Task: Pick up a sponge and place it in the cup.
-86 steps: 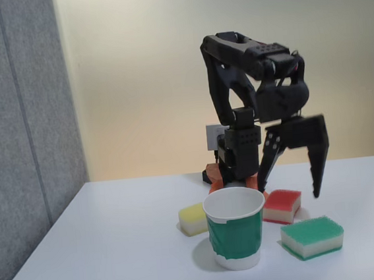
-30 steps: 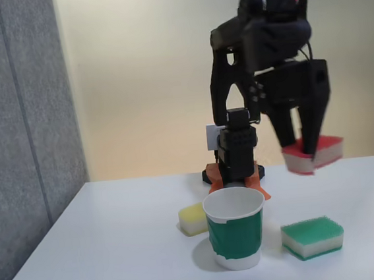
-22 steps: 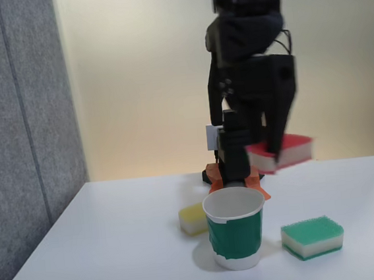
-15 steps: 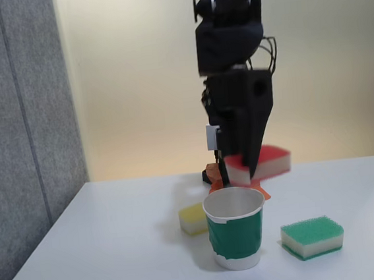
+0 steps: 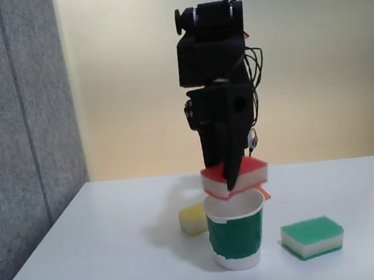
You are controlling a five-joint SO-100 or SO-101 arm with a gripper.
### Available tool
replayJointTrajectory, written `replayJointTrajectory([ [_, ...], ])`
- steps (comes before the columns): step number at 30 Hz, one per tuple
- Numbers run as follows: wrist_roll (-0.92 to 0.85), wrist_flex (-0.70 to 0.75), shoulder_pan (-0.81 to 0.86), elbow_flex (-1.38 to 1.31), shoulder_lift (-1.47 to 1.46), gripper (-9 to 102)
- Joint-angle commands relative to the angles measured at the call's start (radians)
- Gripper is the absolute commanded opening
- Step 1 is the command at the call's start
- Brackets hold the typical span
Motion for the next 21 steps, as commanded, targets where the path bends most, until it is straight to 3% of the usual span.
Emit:
replayJointTrajectory([
  [1, -0.028, 0.015, 0.014, -0.051, 0.021, 31],
  [7, -0.026, 0.035, 0.008, -0.087, 0.006, 40],
  [10, -0.021, 0.043, 0.003, -0.098, 0.008, 40],
  [14, 0.038, 0.169, 0.003, -0.173, 0.020, 0],
  [21, 0.218, 0.160, -0.049, 0.100, 0.341, 0],
])
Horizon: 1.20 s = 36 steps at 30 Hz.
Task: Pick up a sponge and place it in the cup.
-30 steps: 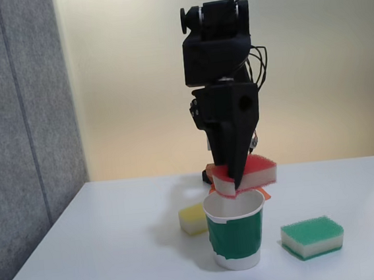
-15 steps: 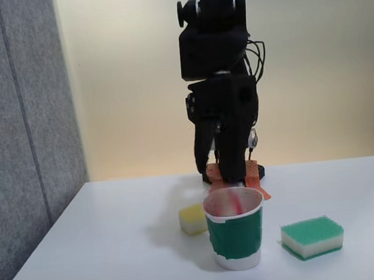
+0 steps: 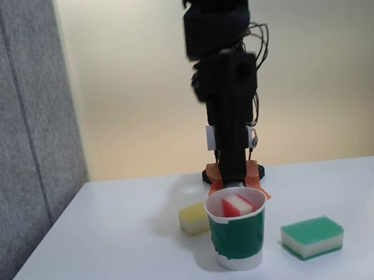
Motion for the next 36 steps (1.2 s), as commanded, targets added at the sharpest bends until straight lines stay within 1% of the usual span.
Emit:
replayJointTrajectory([
  [1, 0.087, -0.041, -0.018, 0.173, 0.249, 0],
  [4, 0.172, -0.285, -0.040, 0.471, 0.483, 0],
  [5, 0.195, -0.344, -0.044, 0.546, 0.541, 0],
  [6, 0.222, -0.382, -0.052, 0.598, 0.583, 0],
  [9, 0.270, -0.428, -0.064, 0.681, 0.649, 0],
  [12, 0.319, -0.611, -0.074, 0.868, 0.776, 0],
  [13, 0.337, -0.643, -0.075, 0.911, 0.810, 0],
  [16, 0.365, -0.652, -0.083, 0.969, 0.862, 0],
  [25, 0.436, -0.813, -0.077, 1.308, 1.157, 0],
  [36, 0.522, -0.825, -0.086, 1.701, 1.601, 0],
])
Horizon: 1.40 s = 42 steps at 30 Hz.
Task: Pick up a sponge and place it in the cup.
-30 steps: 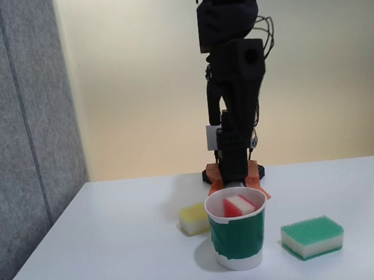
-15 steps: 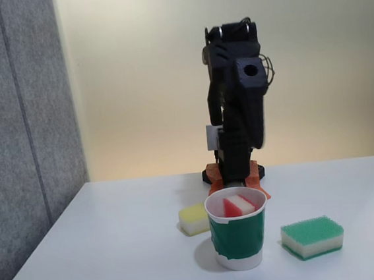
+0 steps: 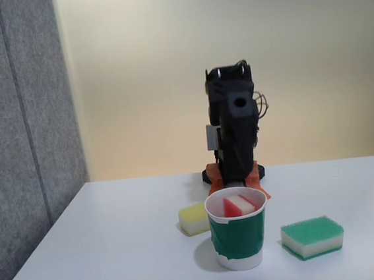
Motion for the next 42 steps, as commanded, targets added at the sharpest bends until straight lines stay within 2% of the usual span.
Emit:
replayJointTrajectory([
  [1, 0.014, 0.003, -0.002, 0.083, 0.109, 0],
  [10, 0.069, -0.034, -0.038, 0.219, 0.124, 0],
  [15, 0.109, -0.124, -0.072, 0.360, 0.123, 0],
  [30, 0.067, 0.341, -0.063, 0.360, 0.123, 0],
  [42, 0.227, 0.376, -0.100, 0.360, 0.121, 0],
])
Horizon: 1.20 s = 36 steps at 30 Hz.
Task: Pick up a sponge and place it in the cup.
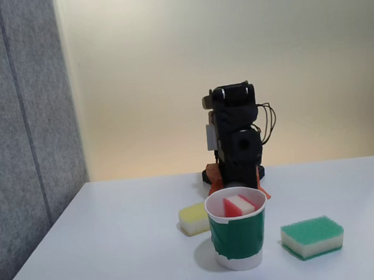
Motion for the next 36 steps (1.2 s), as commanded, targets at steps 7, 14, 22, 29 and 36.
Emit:
replayJointTrajectory([
  [7, 0.032, 0.018, -0.003, 0.044, 0.009, 4],
  [14, 0.037, 0.018, -0.006, 0.044, 0.009, 6],
  [22, 0.037, 0.018, -0.018, 0.044, 0.009, 8],
  [29, 0.037, 0.018, -0.021, 0.044, 0.009, 8],
  [36, 0.037, 0.018, -0.021, 0.044, 0.009, 8],
])
